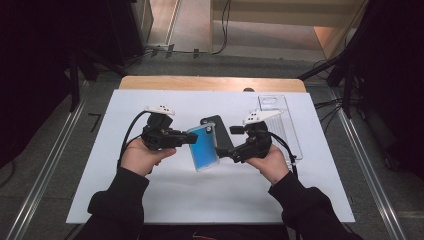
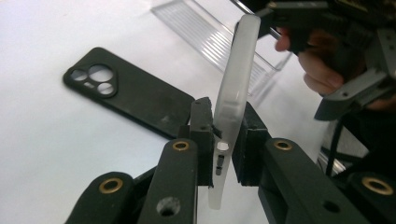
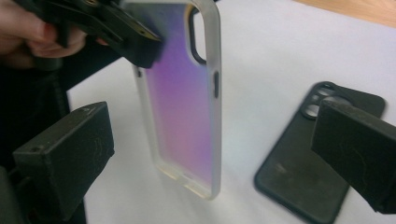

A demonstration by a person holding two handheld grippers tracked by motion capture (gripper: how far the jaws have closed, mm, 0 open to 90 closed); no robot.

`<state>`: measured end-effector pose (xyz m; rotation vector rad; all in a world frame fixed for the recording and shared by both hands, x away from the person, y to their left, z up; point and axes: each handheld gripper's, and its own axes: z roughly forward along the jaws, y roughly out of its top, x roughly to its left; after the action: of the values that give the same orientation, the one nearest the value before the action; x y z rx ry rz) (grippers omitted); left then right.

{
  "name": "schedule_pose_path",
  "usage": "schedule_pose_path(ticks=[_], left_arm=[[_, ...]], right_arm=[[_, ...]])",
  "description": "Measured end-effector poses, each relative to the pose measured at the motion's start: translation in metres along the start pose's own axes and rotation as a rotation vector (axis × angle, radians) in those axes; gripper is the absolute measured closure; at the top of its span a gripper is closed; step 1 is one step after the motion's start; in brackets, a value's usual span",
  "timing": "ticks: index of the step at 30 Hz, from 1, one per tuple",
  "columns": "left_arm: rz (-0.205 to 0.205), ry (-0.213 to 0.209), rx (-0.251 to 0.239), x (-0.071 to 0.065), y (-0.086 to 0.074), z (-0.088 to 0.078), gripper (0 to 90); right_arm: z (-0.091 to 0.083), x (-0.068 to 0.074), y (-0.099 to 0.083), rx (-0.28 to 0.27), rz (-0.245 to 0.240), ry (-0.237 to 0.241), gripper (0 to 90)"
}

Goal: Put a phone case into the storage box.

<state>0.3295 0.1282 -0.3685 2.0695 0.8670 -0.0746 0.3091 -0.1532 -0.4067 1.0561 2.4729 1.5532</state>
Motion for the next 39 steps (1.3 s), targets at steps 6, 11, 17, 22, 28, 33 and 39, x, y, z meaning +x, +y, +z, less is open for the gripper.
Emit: schedule_pose_path(ticks=[6,11,17,22,28,33,39], left_arm=[[-0.050,0.043,-0.007,-0.003,0.002,0.001,80.7],[-0.081,0.085,0.000,-0.004,0.002,0.003,80.6],[-0.111,0.107,0.003,-0.006,0.002,0.007,80.6],[-0.121,0.112,-0.001,-0.008,0.002,0.010,80.6],[-0.131,0.110,-0.002,-0.009,0.001,0.014,80.6],[-0.111,0.104,-0.001,-0.014,0.001,0.018,80.6],[-0.109,0.095,0.010,-0.020,0.001,0.023,80.5]], right_arm=[[0.012,0.006,-0.004,0.011,0.058,-0.075,0.0],[0.024,0.012,-0.009,0.019,0.087,-0.119,0.0],[0.031,0.020,-0.011,-0.011,0.093,-0.166,0.0],[0.037,0.028,-0.011,-0.010,0.071,-0.195,0.0],[0.043,0.034,-0.010,-0.015,0.081,-0.217,0.0],[0.047,0.036,-0.010,-0.017,0.077,-0.239,0.0],[0.052,0.036,-0.010,-0.009,0.082,-0.251,0.0]])
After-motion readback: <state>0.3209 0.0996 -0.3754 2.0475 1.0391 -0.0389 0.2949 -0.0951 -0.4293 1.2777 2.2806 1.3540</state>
